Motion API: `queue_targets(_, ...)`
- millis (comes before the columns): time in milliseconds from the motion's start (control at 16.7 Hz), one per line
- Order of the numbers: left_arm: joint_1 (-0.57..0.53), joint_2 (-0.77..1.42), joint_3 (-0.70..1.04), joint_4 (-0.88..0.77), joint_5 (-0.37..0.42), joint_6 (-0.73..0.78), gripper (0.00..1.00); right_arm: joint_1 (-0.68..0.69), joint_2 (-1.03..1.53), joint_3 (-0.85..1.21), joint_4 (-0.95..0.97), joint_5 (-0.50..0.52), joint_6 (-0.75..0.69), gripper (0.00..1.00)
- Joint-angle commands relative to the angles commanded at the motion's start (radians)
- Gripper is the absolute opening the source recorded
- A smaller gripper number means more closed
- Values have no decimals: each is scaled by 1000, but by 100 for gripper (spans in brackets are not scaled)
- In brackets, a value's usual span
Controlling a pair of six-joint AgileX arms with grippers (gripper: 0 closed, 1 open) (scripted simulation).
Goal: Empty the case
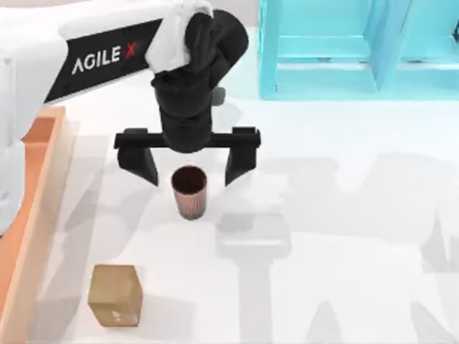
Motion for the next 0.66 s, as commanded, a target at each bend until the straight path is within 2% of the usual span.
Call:
queue_targets(420,-2,-17,245,-264,0,-2,100,0,0,0,0,0,0,100)
queue_targets(660,-1,-24,297,-319,0,-2,100,0,0,0,0,0,0,100)
